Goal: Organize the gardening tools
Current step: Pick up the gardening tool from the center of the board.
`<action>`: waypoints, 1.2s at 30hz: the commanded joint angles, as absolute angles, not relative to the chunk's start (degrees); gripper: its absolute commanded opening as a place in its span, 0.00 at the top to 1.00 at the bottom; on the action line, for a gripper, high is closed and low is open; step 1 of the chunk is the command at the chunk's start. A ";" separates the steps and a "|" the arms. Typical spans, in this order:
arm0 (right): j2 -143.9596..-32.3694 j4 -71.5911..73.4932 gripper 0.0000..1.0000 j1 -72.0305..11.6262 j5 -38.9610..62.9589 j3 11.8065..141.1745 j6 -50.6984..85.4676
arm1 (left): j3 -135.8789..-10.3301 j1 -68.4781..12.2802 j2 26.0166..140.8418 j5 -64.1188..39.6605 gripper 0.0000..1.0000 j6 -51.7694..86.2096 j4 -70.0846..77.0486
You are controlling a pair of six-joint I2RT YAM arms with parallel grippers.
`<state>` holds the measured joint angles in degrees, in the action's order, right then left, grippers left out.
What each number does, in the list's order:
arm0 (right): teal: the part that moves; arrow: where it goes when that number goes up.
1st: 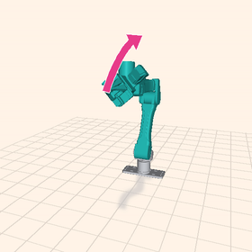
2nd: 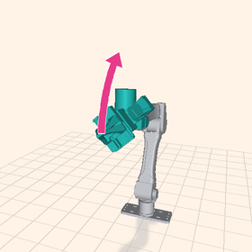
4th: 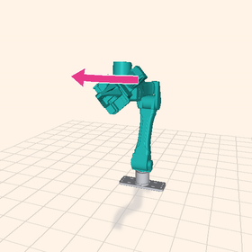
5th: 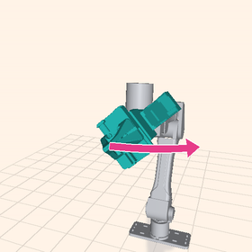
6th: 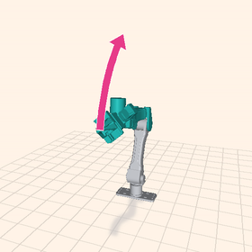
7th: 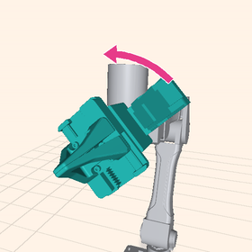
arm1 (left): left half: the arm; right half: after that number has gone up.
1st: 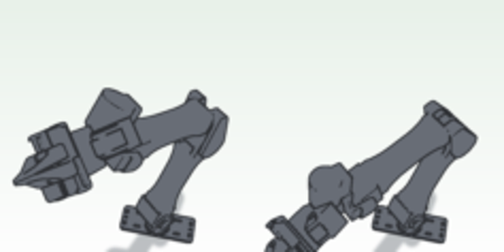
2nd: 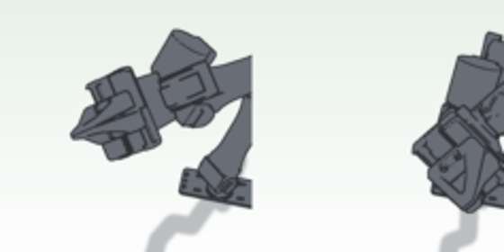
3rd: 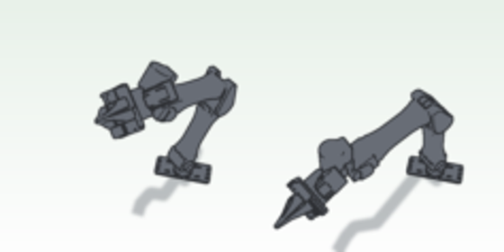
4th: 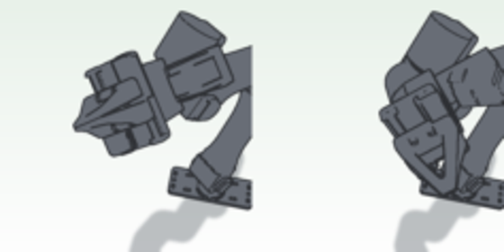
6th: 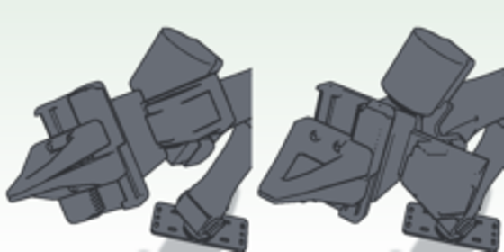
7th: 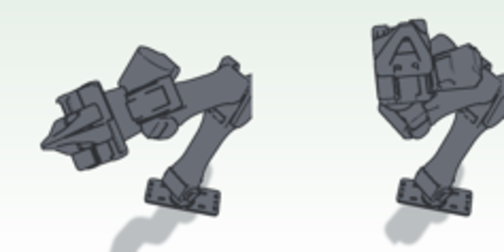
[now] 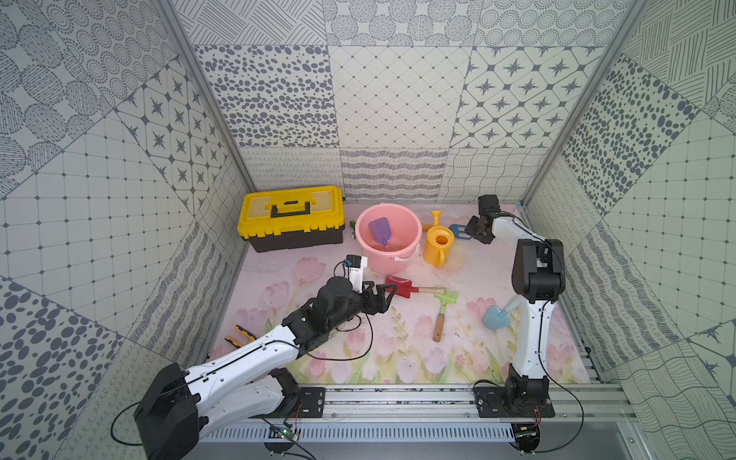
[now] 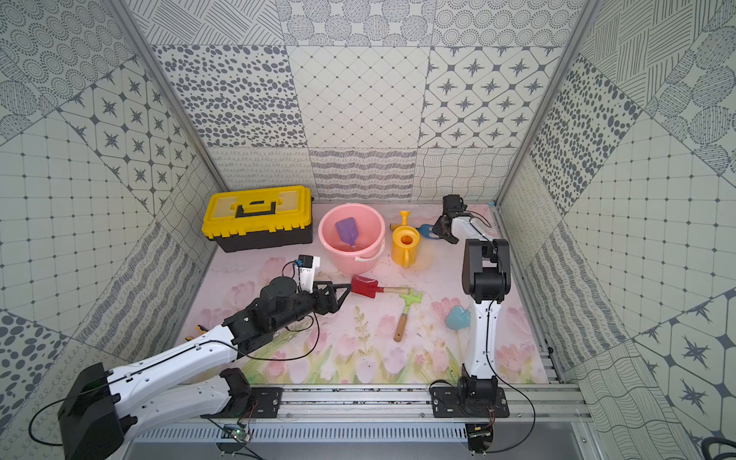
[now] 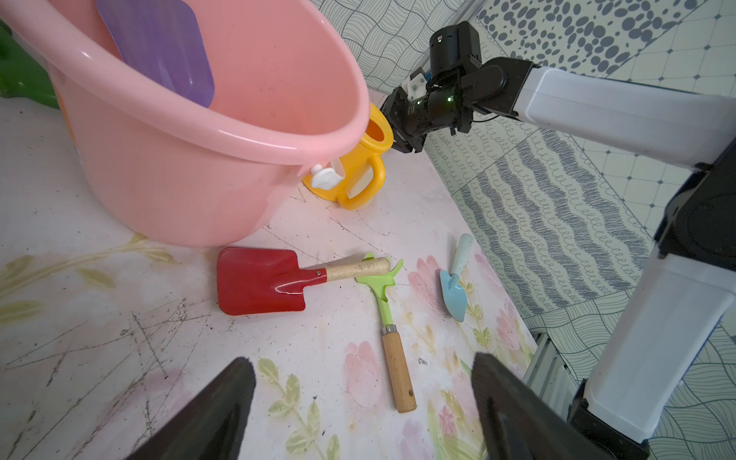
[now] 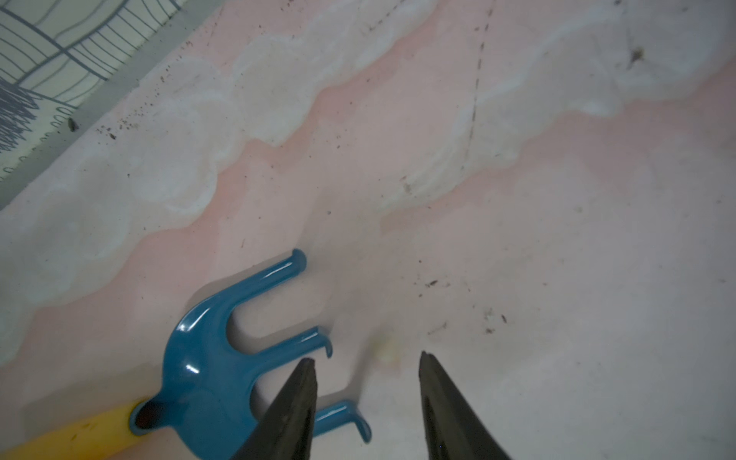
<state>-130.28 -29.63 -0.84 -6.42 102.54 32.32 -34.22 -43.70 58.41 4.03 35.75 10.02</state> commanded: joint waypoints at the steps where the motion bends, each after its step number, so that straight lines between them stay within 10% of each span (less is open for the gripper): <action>1: -131.88 -32.49 0.56 -1.06 -5.38 106.00 31.60 | -34.14 -43.86 58.07 3.32 0.10 36.30 14.15; 20: -133.95 -34.98 1.00 -1.06 -6.90 109.71 33.05 | -34.19 -43.86 58.43 3.35 0.09 35.79 14.10; 36: -120.39 -28.70 1.00 0.24 -9.22 95.13 30.67 | -34.13 -43.95 58.17 2.86 0.09 36.05 13.96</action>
